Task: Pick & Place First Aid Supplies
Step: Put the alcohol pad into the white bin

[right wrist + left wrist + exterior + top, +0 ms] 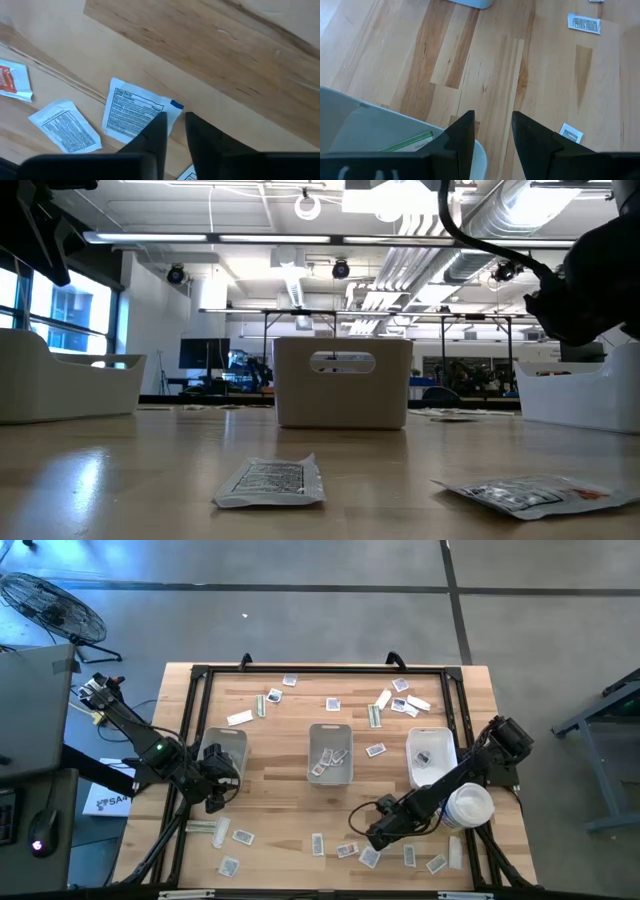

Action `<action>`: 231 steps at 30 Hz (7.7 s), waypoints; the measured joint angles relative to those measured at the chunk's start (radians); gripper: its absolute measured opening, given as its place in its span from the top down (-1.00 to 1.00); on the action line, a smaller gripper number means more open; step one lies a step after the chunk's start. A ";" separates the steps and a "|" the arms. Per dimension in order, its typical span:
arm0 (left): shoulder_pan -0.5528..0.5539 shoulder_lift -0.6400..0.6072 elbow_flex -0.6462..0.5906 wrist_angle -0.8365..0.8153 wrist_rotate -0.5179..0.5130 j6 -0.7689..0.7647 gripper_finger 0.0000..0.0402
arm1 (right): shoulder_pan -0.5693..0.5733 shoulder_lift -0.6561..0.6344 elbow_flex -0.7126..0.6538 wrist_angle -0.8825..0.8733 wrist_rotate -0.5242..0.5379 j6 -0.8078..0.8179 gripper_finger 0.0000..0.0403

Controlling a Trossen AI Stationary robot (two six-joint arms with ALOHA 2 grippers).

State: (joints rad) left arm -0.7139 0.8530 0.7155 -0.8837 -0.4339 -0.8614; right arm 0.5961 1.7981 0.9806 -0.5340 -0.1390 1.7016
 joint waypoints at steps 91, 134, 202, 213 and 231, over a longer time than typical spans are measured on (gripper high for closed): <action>0.000 0.000 0.000 0.000 0.000 0.000 0.36 | -0.488 -0.524 -0.097 -0.778 0.359 -0.430 0.44; 0.000 0.000 0.000 0.000 0.000 0.000 0.36 | 0.094 0.019 0.004 0.386 0.294 -1.134 0.41; 0.000 0.000 0.000 0.000 0.000 0.000 0.36 | -0.209 -0.493 0.003 -0.937 0.697 -0.755 1.00; 0.000 0.000 0.000 0.000 0.000 0.000 0.36 | -0.352 -0.492 -0.156 -0.912 0.477 -0.871 1.00; 0.000 0.000 0.000 0.000 0.000 0.000 0.36 | -0.374 -0.493 -0.211 -0.851 0.421 -0.917 0.74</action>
State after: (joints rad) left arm -0.7136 0.8528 0.7158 -0.8837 -0.4339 -0.8616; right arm 0.2222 1.3055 0.7699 -1.3847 0.2815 0.7842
